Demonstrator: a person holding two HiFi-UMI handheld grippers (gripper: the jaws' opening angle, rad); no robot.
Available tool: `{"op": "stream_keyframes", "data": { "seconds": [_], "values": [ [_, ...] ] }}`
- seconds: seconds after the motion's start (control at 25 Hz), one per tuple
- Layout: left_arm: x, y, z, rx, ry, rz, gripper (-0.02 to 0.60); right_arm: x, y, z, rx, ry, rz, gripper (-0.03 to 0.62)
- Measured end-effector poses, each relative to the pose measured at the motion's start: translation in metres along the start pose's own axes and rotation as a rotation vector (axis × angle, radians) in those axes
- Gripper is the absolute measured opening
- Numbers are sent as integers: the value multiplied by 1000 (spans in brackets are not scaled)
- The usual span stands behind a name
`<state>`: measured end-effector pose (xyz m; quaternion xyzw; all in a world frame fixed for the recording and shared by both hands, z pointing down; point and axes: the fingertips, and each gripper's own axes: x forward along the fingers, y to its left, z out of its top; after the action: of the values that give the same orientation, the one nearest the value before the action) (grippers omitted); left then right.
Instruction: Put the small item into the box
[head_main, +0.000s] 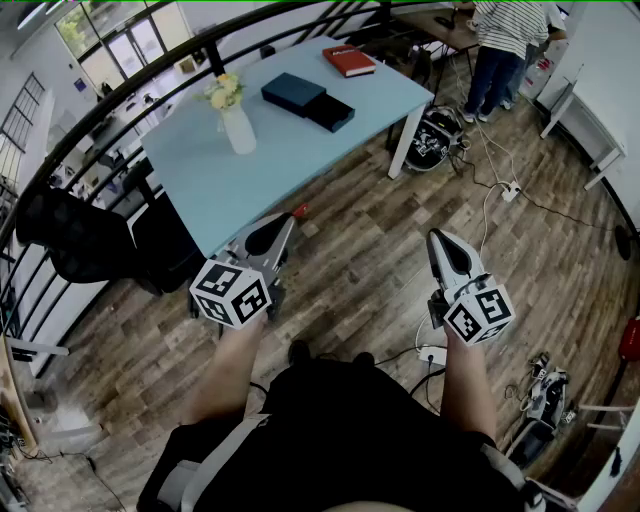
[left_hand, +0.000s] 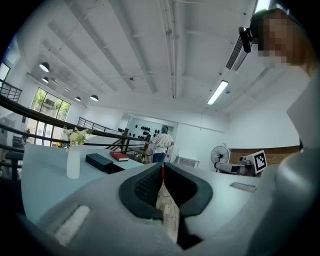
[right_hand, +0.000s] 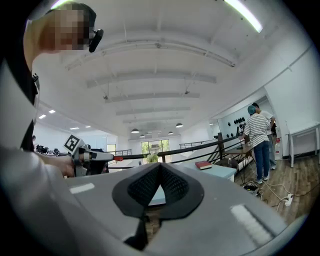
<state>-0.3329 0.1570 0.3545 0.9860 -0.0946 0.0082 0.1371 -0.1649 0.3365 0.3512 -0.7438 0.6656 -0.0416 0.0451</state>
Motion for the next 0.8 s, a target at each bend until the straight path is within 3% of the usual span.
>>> {"op": "stream_keyframes", "data": {
  "seconds": [0.6,0.8],
  "values": [
    [15,-65,-22,47,26,40,18,-59,-39,-4,25,-7,20,-2],
    [27,-92,-40,104,62,40,18,-78,-53,-29,56,65,25,0]
  ]
}}
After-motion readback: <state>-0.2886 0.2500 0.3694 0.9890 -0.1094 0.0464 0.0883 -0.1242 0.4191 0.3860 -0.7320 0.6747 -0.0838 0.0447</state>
